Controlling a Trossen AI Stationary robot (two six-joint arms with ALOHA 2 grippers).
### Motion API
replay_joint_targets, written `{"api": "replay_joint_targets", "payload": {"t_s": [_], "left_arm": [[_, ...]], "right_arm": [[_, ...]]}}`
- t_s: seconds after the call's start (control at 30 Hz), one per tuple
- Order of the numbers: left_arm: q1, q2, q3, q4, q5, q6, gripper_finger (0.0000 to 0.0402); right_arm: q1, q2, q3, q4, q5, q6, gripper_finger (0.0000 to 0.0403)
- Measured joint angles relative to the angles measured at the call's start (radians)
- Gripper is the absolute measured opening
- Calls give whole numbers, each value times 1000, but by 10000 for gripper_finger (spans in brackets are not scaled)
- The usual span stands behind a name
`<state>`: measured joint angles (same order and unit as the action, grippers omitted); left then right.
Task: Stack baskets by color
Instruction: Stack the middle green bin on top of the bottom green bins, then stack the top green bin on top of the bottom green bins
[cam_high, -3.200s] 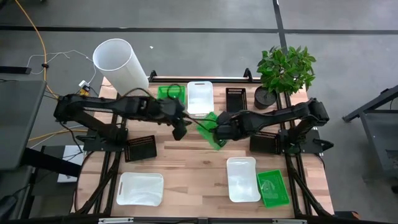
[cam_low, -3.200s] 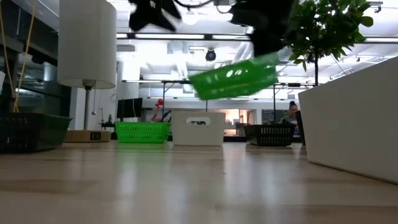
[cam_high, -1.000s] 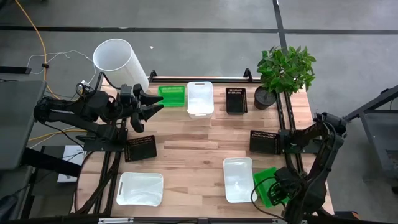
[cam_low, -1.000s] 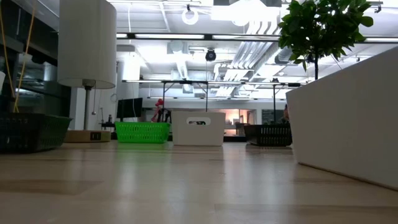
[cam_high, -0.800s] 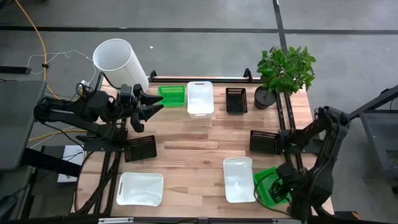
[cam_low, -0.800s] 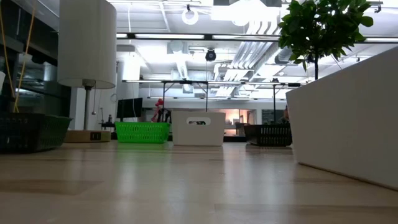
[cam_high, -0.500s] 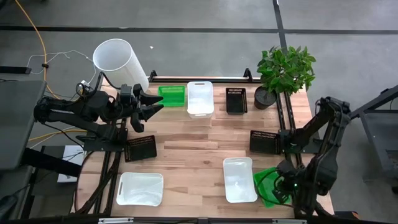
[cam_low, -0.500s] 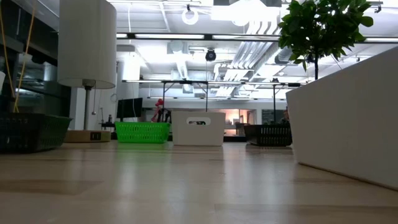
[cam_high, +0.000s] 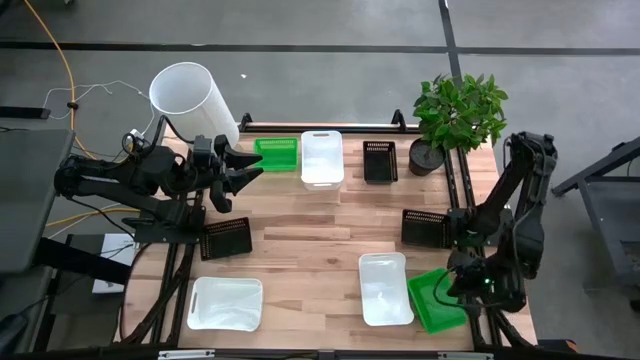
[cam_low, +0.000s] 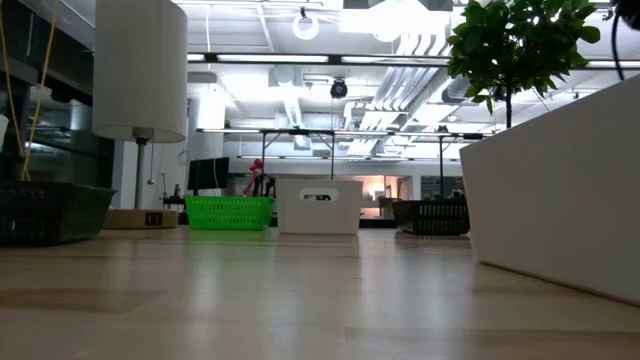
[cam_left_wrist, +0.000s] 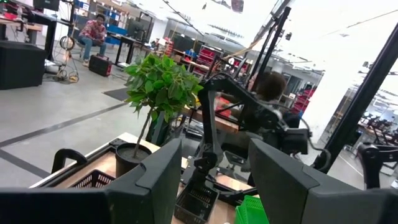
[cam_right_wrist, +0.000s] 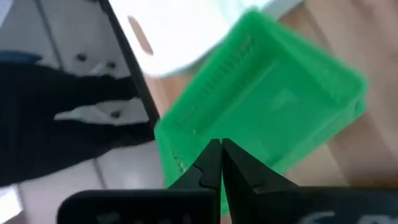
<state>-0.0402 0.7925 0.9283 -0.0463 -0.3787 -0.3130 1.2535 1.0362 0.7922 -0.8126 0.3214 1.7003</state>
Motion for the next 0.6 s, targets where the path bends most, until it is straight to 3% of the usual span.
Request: {"api": "replay_joint_targets", "payload": {"t_s": [0.3, 0.47, 0.6], "left_arm": [[0, 0, 0, 0, -54, -16, 177], [0, 0, 0, 0, -60, -16, 177], [0, 0, 0, 0, -61, -15, 177]], "right_arm": [[28, -119, -271, 259, 4, -2, 0], [28, -162, -284, 277, 21, -8, 0], [20, -217, -214, 278, 157, -80, 0]]}}
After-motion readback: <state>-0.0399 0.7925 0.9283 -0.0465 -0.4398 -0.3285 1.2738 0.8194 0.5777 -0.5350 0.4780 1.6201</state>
